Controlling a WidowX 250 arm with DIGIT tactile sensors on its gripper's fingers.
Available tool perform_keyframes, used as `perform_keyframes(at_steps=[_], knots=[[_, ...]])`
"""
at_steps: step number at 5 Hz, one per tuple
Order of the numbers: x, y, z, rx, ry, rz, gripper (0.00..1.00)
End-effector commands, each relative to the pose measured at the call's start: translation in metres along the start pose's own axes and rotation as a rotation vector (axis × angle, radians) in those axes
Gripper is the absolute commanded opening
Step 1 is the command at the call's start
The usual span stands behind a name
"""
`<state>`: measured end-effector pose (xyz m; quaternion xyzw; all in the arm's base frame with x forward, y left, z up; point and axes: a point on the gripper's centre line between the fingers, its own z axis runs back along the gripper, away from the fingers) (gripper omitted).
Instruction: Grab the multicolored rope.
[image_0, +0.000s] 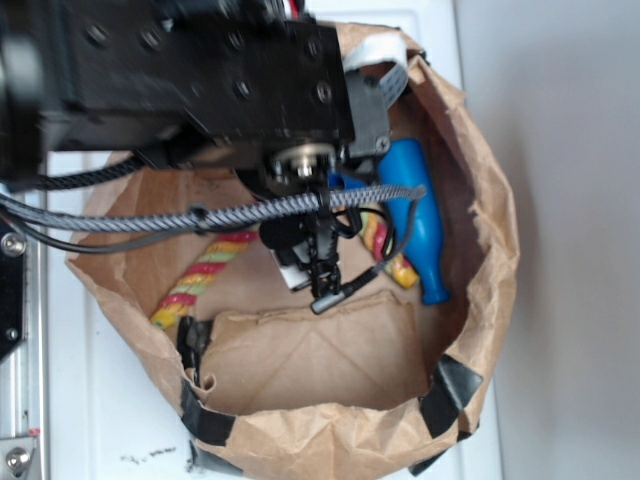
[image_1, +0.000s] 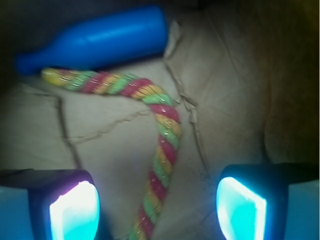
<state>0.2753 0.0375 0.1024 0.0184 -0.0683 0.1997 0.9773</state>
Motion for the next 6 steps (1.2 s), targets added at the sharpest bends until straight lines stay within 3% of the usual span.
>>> perform_keyframes(at_steps=[1,4,5,6], knots=[[0.018,-0.002,-0.035,0.033,0.011,-0.037,1.00],[0.023,0.005,-0.066,0.115,-0.021,-0.039,1.00],[0.024,0.006,-0.067,0.110,-0.010,-0.037,0.95],[0.023,0.008,-0.063,0.101,-0.035,-0.026,0.00]])
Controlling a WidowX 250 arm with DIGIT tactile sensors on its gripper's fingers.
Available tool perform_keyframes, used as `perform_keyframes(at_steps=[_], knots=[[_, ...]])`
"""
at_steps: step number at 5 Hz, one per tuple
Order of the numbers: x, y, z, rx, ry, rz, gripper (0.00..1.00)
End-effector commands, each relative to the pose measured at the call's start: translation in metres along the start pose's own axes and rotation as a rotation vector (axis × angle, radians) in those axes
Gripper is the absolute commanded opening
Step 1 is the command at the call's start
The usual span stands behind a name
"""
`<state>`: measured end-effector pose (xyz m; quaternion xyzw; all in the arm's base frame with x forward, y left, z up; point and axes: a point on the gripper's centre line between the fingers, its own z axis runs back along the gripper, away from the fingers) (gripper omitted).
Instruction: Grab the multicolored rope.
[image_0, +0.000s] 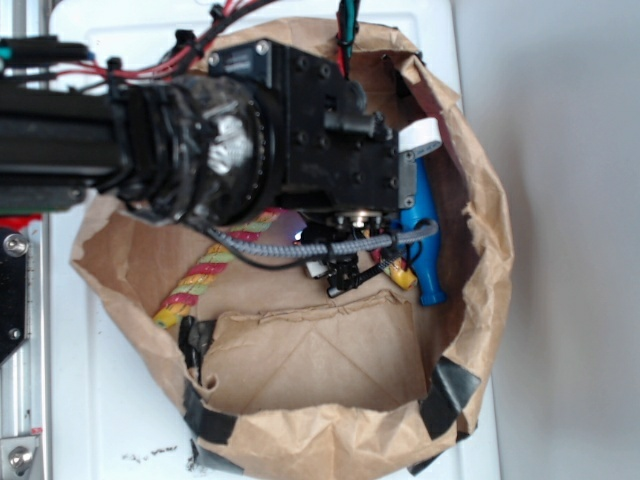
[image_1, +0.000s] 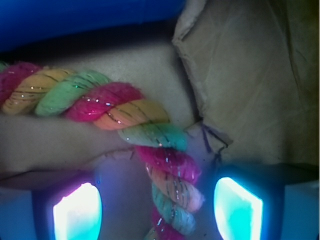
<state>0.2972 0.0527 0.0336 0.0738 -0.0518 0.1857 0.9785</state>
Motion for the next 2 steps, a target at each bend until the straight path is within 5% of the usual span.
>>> perform_keyframes(at_steps=[1,2], knots=[[0.0058,0.0051,0.0120,-0.016,-0.056,0.017,0.00],[0.0057,0.0056,0.0168,-0.036,-0.062,0.013,0.00]])
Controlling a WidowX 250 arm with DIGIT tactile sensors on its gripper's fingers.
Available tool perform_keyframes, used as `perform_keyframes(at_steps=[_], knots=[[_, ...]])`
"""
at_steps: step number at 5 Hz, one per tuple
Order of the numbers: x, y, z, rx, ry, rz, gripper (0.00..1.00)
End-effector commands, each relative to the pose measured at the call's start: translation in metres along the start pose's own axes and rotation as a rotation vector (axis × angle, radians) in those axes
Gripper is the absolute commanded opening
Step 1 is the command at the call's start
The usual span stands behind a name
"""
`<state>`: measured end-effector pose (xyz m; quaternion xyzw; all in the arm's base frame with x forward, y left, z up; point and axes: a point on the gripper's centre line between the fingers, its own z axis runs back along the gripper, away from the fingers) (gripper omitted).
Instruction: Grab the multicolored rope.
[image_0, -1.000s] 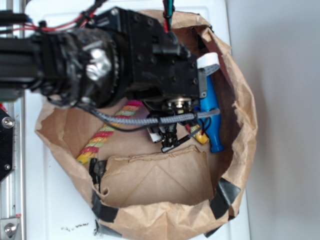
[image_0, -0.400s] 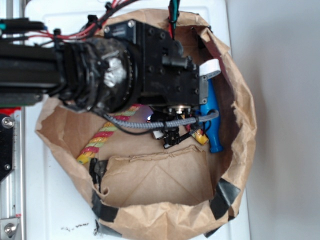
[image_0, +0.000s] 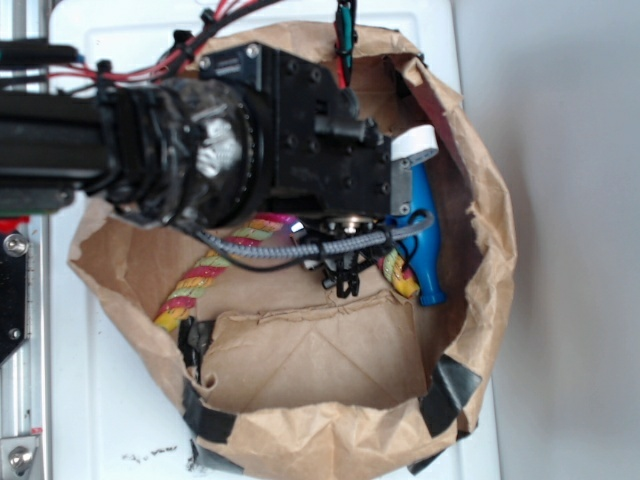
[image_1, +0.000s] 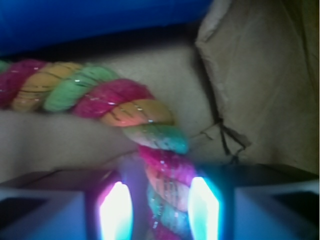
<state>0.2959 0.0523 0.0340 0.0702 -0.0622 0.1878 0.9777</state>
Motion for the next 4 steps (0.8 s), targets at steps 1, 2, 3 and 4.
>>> perform_keyframes(at_steps=[1,2,3,4], knots=[[0.013,0.003,0.023,-0.038,-0.053,0.035,0.00],[0.011,0.012,0.048,-0.098,-0.030,0.034,0.00],[-0.002,0.026,0.088,-0.159,-0.020,0.017,0.00],[-0.008,0.024,0.122,-0.096,-0.027,0.060,0.00]])
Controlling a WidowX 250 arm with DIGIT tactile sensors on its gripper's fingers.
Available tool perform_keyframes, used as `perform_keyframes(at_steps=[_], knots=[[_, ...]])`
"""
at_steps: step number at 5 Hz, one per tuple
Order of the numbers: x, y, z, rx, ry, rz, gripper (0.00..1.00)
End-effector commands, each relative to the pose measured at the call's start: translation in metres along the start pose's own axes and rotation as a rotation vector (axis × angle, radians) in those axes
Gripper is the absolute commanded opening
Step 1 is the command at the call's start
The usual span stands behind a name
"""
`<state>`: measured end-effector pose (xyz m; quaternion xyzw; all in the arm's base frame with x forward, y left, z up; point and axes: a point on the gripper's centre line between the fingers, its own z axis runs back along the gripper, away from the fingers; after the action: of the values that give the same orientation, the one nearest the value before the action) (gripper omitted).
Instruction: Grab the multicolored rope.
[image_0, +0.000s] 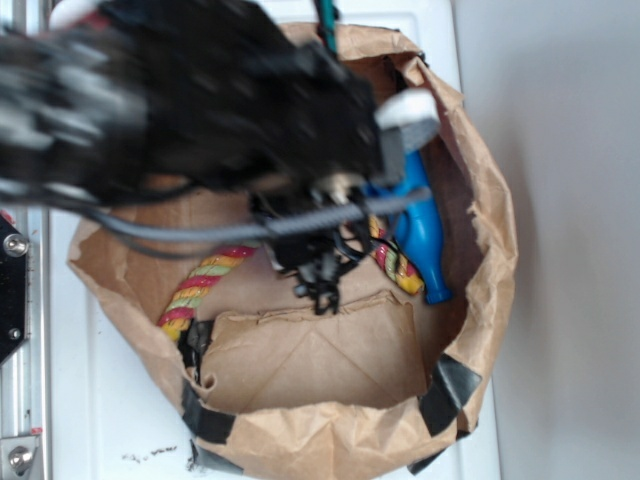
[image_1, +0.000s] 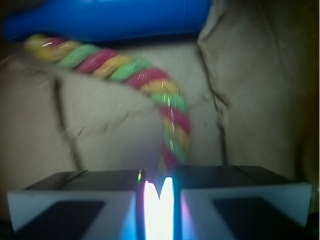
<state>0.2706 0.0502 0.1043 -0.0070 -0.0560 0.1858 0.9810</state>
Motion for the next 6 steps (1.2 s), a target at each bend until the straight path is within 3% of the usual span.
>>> perform_keyframes(at_steps=[1,2,3,4,6], knots=[[0.005,-0.007,0.076,0.056,-0.043,0.080,0.00],[0.008,-0.009,0.095,0.032,-0.022,0.093,0.00],[0.010,-0.013,0.096,0.036,-0.032,0.086,0.07],[0.007,-0.012,0.088,0.043,-0.059,0.077,1.00],[0.007,-0.012,0.088,0.043,-0.059,0.077,1.00]])
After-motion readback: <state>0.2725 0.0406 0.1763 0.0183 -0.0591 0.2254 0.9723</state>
